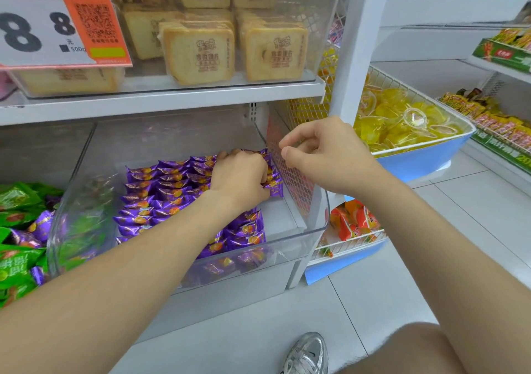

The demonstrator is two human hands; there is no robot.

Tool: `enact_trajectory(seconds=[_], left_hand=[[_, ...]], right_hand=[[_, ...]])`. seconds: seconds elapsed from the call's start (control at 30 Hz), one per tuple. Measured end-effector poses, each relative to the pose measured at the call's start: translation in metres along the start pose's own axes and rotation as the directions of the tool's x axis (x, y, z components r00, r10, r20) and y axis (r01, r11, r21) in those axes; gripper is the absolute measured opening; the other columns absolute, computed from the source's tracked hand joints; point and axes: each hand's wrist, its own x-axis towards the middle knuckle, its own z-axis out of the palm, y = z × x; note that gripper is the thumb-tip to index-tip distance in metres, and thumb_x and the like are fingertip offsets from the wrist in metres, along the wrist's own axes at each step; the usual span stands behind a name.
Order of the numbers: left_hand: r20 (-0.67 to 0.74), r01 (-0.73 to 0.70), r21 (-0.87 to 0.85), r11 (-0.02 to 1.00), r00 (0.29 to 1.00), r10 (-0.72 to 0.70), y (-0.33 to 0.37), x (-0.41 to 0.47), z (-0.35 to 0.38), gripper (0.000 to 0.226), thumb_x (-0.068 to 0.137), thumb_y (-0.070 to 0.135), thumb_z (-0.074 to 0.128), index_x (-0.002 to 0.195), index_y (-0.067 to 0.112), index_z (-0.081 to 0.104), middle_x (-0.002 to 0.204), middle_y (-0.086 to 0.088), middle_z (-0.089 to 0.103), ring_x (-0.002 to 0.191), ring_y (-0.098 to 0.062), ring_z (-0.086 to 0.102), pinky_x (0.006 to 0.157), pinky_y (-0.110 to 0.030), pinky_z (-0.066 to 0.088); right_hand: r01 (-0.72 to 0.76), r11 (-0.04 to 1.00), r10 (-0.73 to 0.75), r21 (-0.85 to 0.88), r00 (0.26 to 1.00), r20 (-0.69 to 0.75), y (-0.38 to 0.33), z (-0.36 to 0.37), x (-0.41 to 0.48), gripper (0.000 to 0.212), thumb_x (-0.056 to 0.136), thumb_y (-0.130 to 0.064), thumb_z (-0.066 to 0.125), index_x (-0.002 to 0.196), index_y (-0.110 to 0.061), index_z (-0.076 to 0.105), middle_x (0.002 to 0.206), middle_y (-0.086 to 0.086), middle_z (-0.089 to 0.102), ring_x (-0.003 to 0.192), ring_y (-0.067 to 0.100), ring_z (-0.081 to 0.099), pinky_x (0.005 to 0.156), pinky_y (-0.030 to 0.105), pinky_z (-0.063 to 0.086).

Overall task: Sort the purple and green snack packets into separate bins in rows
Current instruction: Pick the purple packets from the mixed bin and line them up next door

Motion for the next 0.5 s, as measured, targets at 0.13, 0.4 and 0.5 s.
enact_trajectory(seconds=[0.13, 0.4, 0.5], left_hand=[[0.008, -0.006, -0.02, 1.0, 1.0, 0.006, -0.002, -0.001, -0.005, 0.021, 0.076, 0.046, 0.08, 0.081, 0.026, 0.072, 0.078, 0.006, 0.068, 0.078, -0.022, 0.063, 0.084, -0.037, 0.046], [0.012, 0.03, -0.326, 0.945, 1.0, -0.028, -0.037, -0.059, -0.078, 0.008, 0.089, 0.032, 0.065, 0.093, 0.033, 0.072, 0.077, 0.011, 0.068, 0.081, -0.023, 0.067, 0.071, -0.04, 0.059], [-0.045, 0.021, -0.282, 0.959, 0.998, -0.035, -0.068, -0.1, -0.113, 0.012, 0.094, 0.029, 0.059, 0.095, 0.035, 0.07, 0.076, 0.013, 0.066, 0.077, -0.019, 0.063, 0.071, -0.042, 0.057]], right_hand=[[0.022, 0.999, -0.022, -0.029, 1.0, 0.005, -0.001, -0.001, -0.001, 0.01, 0.092, -0.024, 0.071, 0.095, -0.029, 0.079, 0.068, -0.009, 0.075, 0.063, -0.005, 0.067, 0.055, 0.001, 0.038], [0.217, 0.975, -0.206, -0.049, 0.964, 0.166, -0.045, 0.017, -0.009, 0.013, 0.091, -0.029, 0.067, 0.096, -0.029, 0.079, 0.073, -0.009, 0.076, 0.071, 0.002, 0.071, 0.074, 0.02, 0.054], [0.331, 0.939, -0.266, -0.094, 0.873, 0.409, -0.074, 0.035, -0.019, 0.016, 0.093, -0.032, 0.067, 0.104, -0.031, 0.079, 0.082, -0.009, 0.077, 0.078, 0.003, 0.071, 0.081, 0.026, 0.057]])
